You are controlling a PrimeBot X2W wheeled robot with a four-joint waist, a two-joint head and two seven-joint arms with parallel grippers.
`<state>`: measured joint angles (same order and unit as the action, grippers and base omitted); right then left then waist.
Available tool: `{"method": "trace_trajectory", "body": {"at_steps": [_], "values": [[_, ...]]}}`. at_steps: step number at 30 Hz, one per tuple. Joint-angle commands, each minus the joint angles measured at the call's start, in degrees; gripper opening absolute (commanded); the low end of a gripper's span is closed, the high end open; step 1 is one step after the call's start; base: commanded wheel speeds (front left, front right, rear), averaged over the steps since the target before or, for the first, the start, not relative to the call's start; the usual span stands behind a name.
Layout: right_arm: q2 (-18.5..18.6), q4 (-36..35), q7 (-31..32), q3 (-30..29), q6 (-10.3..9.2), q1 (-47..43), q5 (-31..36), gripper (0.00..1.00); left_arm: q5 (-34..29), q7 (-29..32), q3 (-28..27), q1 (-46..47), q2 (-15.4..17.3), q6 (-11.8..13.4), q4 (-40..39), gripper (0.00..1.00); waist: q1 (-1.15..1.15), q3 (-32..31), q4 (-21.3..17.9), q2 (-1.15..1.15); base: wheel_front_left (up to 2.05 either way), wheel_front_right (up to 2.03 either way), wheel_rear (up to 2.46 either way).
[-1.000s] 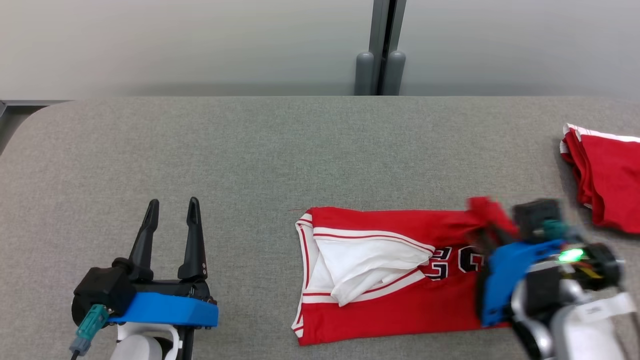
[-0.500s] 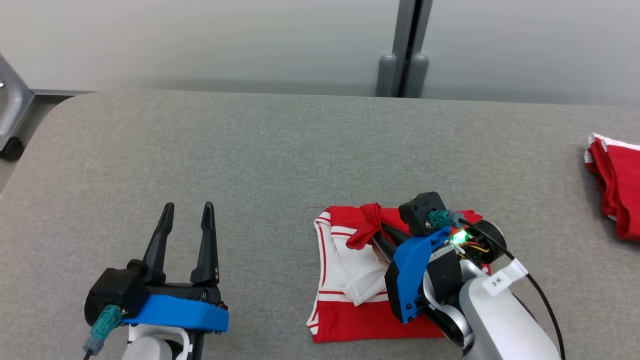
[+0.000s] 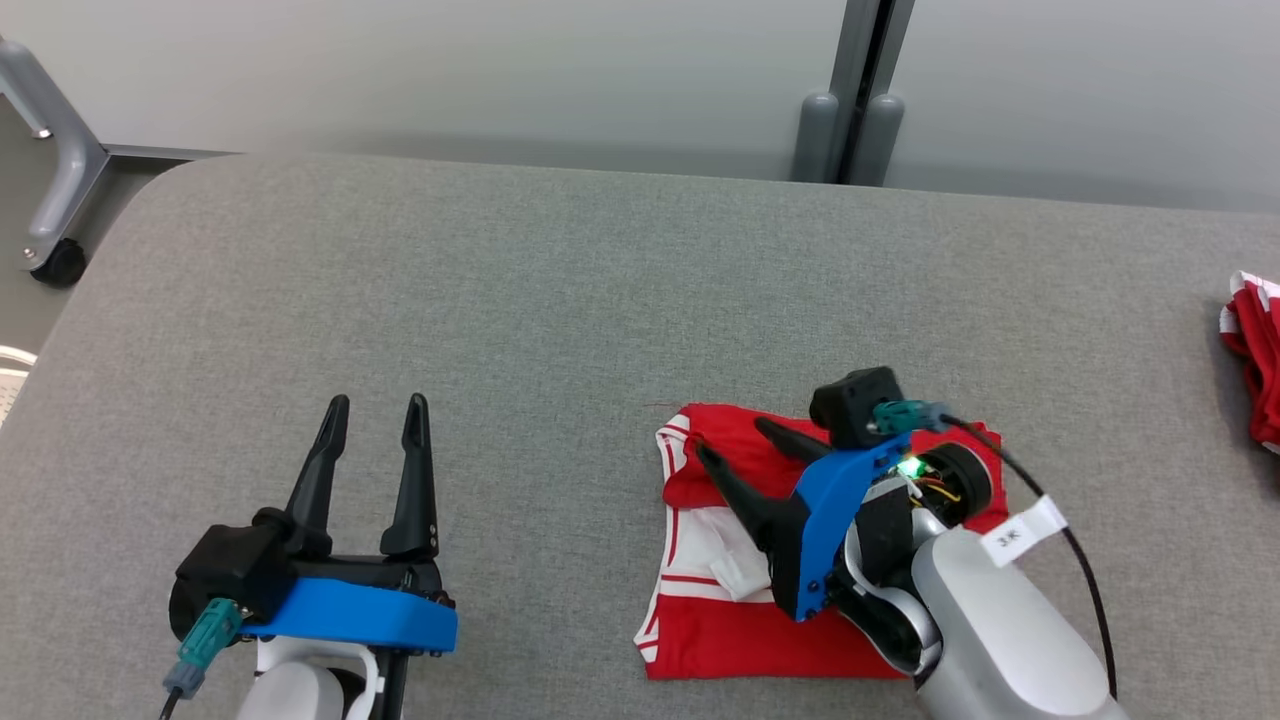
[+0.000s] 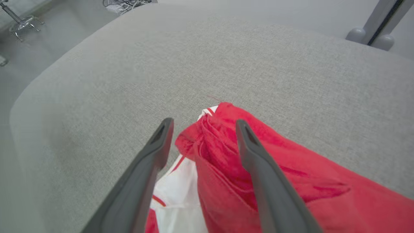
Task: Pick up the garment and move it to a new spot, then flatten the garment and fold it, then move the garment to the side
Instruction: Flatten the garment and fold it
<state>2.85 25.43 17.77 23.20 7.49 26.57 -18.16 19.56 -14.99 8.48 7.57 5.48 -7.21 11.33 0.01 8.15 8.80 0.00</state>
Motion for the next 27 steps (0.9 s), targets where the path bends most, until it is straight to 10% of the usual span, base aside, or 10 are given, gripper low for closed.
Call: {"method": "trace_trajectory", "body": {"at_steps": [1, 7, 18, 20, 22, 27], "values": [[0.1, -0.7, -0.8, 0.1, 0.01, 0.6, -2.5, 1.0, -0.1, -0.2, -0.1, 0.9, 0.3, -0.4, 0.1, 1.0, -0.01, 0.0, -0.1, 0.0, 0.0, 0.0, 0.0], [0.2, -7.0, -8.6, -3.2, 0.01, 1.7, -9.5, 1.0, -0.3, -0.2, -1.4, 0.2, 0.8, -0.4, -0.4, 1.0, -0.01, -0.7, -2.0, 0.0, 0.0, 0.0, 0.0], [0.4, -9.2, -5.5, -23.4, 0.01, -6.4, 17.7, 1.0, -1.0, -0.2, -1.9, 0.0, 0.5, -0.4, -2.5, 1.0, -0.01, -0.3, -5.3, 0.0, 0.0, 0.0, 0.0], [0.4, -8.6, -4.8, -23.6, 0.01, -7.8, 18.8, 0.74, -0.9, -0.2, -2.0, 0.2, 0.5, -0.4, -2.5, 1.0, -0.01, -0.1, -5.6, 0.0, 0.0, 0.0, 0.0], [0.4, -7.9, -4.0, -23.0, 0.01, -8.7, 19.2, 0.01, -0.9, -0.2, -2.1, 0.5, 0.5, -0.4, -2.3, 1.0, -0.01, 0.1, -5.8, 0.0, 0.0, 0.0, 0.0], [0.3, -6.3, -1.5, -18.1, 0.01, -9.8, 17.7, 0.0, -0.7, -0.2, -2.3, 0.9, 0.9, -0.4, -1.2, 1.0, -0.01, 0.4, -6.0, 0.0, 0.0, 0.0, 0.0]]}}
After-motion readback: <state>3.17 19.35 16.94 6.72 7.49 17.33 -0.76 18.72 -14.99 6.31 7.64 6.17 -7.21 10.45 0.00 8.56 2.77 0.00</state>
